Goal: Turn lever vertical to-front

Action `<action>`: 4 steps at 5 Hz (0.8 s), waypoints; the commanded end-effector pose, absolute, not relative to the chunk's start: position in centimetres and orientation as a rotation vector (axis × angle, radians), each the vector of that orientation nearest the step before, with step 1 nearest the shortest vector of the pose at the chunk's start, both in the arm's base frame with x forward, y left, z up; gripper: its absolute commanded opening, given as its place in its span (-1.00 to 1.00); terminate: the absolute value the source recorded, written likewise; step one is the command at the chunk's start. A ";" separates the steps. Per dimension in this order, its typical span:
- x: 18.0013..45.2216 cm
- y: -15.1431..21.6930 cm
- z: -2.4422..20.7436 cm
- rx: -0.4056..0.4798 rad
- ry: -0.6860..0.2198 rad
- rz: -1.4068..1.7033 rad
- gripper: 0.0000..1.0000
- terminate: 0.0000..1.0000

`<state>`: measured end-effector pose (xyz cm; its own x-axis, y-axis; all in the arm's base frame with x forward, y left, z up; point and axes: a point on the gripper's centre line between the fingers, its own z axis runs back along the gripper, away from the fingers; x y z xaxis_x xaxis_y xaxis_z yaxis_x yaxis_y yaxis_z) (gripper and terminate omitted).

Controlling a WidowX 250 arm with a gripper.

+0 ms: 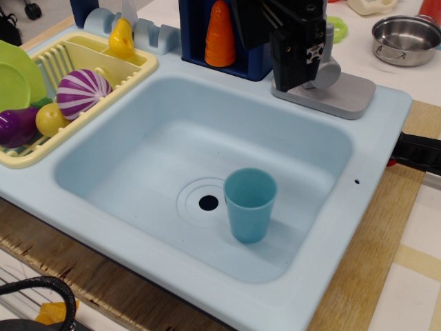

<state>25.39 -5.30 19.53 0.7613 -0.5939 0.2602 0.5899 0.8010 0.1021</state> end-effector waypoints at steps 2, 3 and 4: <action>26.5 -5.6 19.7 0.044 -0.377 -0.671 1.00 -1.00; 27.9 -6.0 20.0 0.078 -0.459 -0.707 1.00 -1.00; 29.2 -6.5 20.2 0.098 -0.512 -0.713 1.00 -1.00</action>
<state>29.60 -6.72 19.19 0.6504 -0.6528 0.3884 0.6118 0.7532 0.2416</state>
